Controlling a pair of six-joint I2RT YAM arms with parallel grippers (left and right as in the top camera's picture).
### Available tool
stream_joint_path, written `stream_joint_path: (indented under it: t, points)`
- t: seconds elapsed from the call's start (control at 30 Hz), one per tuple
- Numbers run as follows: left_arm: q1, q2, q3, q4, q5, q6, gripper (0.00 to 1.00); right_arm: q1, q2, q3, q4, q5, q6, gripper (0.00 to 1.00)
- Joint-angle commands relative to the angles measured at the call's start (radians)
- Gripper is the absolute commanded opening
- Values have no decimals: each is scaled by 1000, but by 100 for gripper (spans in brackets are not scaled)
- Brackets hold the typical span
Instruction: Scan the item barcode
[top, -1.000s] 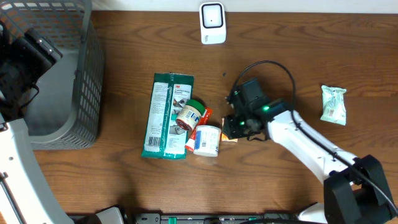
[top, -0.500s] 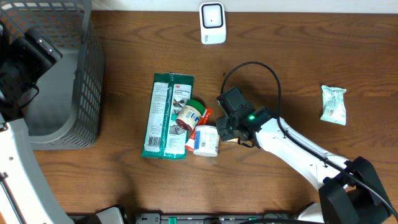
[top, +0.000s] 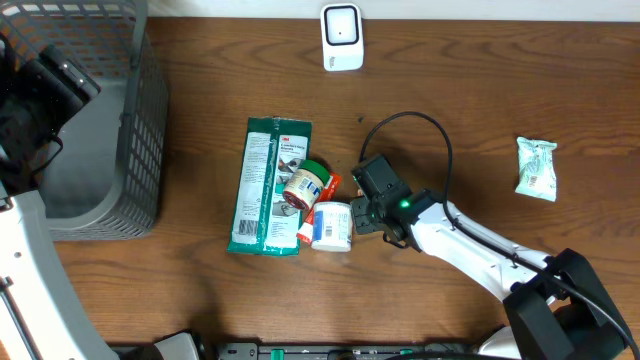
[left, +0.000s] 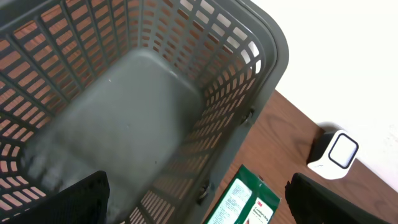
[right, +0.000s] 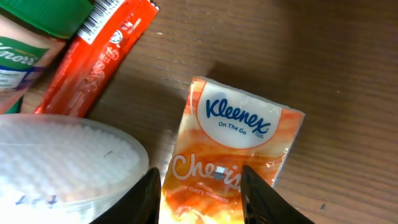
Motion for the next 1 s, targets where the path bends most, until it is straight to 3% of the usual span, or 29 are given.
stream_joint_path:
  t: [0.0, 0.97]
  points:
    - [4, 1, 2, -2, -2, -9, 88, 6, -10, -10, 4, 51, 13, 37]
    - [4, 1, 2, -2, -2, -9, 88, 1, 43, -24, 31, 172, -11, 38]
